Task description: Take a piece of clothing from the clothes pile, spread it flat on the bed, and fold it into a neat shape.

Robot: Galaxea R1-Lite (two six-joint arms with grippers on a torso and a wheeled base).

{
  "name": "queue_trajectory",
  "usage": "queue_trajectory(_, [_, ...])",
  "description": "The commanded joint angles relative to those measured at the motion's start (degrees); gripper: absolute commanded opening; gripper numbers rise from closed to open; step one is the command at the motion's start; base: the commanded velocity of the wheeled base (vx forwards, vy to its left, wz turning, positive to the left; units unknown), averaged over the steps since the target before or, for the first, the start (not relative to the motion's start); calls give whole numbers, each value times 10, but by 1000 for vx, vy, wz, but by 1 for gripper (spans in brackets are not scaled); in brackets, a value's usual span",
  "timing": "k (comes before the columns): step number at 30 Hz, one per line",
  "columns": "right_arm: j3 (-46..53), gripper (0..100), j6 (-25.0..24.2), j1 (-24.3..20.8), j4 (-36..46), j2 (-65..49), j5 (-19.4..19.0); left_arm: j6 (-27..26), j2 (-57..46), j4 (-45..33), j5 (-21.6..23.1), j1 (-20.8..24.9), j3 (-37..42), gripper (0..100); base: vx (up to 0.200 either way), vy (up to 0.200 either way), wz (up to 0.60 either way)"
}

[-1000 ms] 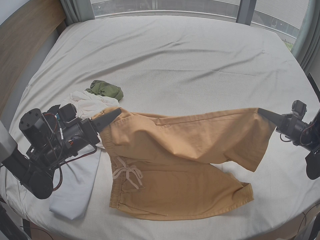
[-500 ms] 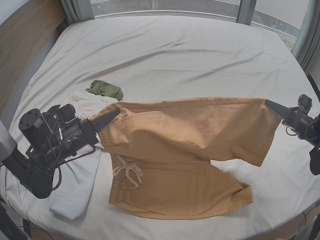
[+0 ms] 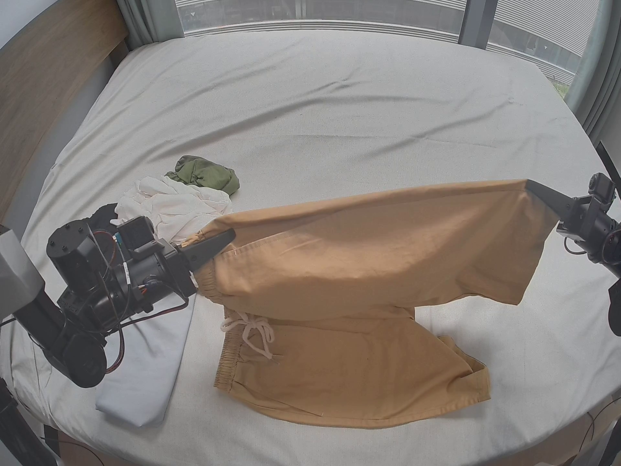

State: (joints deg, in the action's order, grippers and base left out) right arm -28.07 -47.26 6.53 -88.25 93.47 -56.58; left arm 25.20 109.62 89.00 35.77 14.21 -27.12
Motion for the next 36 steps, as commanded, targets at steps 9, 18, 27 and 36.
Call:
queue_trajectory(9, [5,0,0,0,0,-8,0,-1,2,2,-2,-16,-21,0,0,0,0])
queue_trajectory(18, [2,0,2,11,-1,2,0,1,-5,2,-2,-22,-24,0,0,0,0])
queue_trajectory(27, [1,0,1,16,0,3,-1,1,-4,2,-2,-22,-24,0,0,0,0])
queue_trajectory(36, [6,0,4,0,0,7,0,1,5,1,-2,-10,-33,0,0,0,0])
